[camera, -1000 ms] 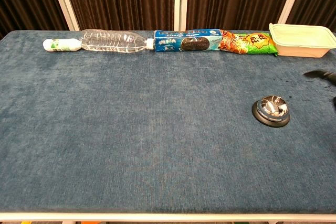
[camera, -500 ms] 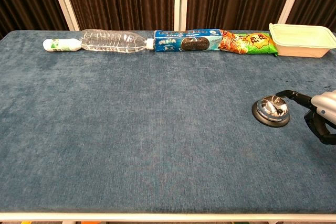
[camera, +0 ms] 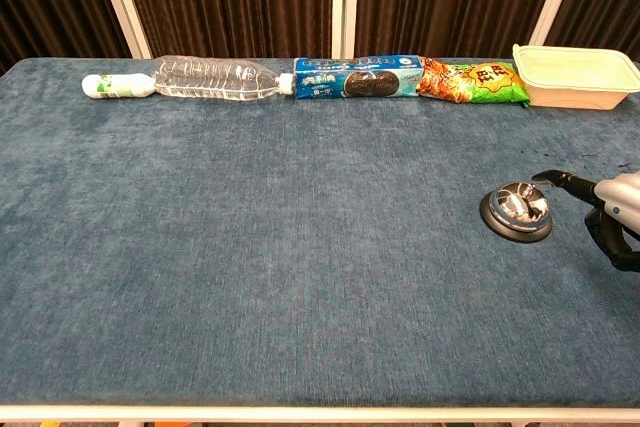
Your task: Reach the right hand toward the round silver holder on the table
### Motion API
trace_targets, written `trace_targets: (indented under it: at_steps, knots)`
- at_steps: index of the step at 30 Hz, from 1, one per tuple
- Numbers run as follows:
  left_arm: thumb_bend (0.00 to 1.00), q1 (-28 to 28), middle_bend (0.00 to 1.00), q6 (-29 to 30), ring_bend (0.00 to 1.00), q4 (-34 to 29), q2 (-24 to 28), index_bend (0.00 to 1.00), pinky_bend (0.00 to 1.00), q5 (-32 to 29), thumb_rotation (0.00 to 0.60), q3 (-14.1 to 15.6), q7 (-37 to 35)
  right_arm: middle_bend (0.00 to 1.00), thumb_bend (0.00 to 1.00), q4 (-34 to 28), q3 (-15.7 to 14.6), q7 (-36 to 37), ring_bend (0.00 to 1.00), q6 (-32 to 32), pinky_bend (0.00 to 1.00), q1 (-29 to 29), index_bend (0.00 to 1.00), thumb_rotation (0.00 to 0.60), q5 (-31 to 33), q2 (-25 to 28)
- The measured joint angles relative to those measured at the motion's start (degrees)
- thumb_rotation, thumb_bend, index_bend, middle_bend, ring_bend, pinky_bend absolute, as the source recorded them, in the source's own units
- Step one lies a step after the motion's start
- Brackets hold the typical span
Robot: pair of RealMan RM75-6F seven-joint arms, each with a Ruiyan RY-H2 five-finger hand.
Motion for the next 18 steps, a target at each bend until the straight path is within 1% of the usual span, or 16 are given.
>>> trace_targets:
  at_steps: [9,16,18]
  knots:
    - [0.00,0.01,0.07,-0.03,0.00,-0.02,0.19,0.09,0.14,-0.09,0.600,-0.05,-0.20,0.94,1.00,0.27,-0.45,-1.19,0.90,-2.21,0.89,1.01,0.00,0.600,2.92,-0.37]
    - [0.00,-0.07,0.07,0.41,0.00,-0.59,0.34,0.09,0.14,0.41,0.600,-0.11,0.10,0.94,1.00,-1.78,-0.34,1.45,0.90,2.79,0.89,0.28,0.00,0.600,-1.14,1.28]
    - [0.00,-0.12,0.07,0.36,0.00,-0.71,0.33,0.09,0.14,0.44,0.600,-0.10,0.22,0.94,1.00,-2.27,-0.43,2.24,0.90,3.39,0.89,0.10,0.00,0.600,-1.90,1.83]
